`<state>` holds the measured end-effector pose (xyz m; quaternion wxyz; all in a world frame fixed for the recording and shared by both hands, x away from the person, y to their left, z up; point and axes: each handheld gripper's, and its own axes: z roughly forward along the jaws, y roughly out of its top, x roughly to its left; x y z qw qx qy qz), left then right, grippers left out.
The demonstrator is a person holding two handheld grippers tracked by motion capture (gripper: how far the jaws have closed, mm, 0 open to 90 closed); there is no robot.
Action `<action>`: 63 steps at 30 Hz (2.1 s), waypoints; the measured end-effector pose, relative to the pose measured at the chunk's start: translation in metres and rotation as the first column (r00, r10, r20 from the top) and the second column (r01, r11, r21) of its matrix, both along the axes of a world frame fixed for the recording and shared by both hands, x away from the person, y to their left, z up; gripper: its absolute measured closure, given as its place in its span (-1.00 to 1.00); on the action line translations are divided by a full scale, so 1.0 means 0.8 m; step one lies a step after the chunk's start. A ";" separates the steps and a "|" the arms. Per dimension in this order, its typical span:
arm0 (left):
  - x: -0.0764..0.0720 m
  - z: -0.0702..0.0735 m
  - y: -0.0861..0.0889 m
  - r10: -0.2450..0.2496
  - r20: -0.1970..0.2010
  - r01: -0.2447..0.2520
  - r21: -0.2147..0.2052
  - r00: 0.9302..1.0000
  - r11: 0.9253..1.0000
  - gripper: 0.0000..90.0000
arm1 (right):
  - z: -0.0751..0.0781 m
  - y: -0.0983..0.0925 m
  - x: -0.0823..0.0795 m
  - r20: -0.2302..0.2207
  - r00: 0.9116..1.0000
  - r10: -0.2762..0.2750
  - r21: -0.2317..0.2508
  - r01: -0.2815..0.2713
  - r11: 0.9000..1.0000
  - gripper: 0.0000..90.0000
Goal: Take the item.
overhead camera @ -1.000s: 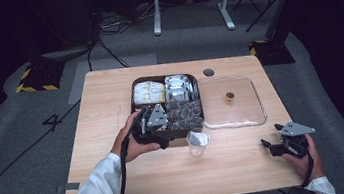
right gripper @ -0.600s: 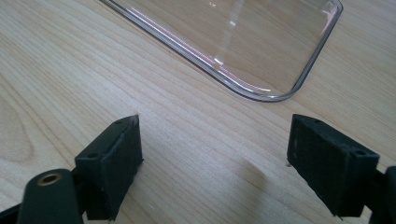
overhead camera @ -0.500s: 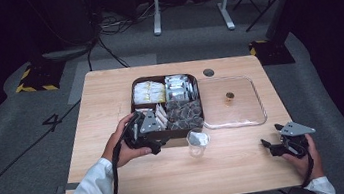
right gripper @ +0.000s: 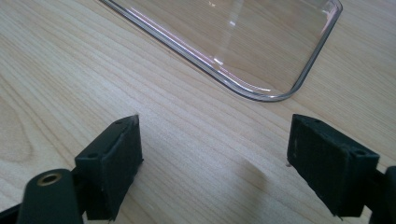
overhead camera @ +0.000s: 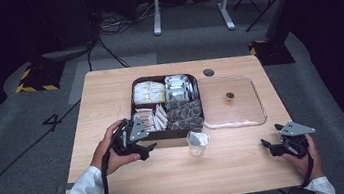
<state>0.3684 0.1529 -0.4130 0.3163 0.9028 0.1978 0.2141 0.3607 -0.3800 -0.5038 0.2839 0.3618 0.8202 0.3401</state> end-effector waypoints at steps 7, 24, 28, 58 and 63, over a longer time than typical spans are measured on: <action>-0.007 -0.015 0.014 0.031 -0.003 -0.031 0.030 0.999 0.999 -0.61 | 0.000 0.000 0.000 0.001 1.000 0.000 0.000 0.000 1.000 -0.59; -0.014 -0.069 0.072 0.160 -0.069 -0.157 0.044 0.985 0.987 -0.61 | 0.000 0.000 0.000 0.000 1.000 -0.002 0.001 0.002 1.000 -0.60; -0.014 -0.077 0.082 0.177 -0.089 -0.176 0.029 0.980 0.984 -0.61 | 0.000 0.000 0.000 -0.001 1.000 -0.002 0.002 0.002 1.000 -0.60; -0.036 -0.114 0.152 0.326 -0.218 -0.362 -0.152 0.920 0.920 -0.62 | 0.000 0.000 0.000 0.000 1.000 -0.002 0.001 0.002 1.000 -0.60; -0.036 -0.114 0.152 0.326 -0.218 -0.362 -0.153 0.920 0.919 -0.62 | 0.000 0.000 0.000 0.003 1.000 -0.002 -0.002 0.002 1.000 -0.59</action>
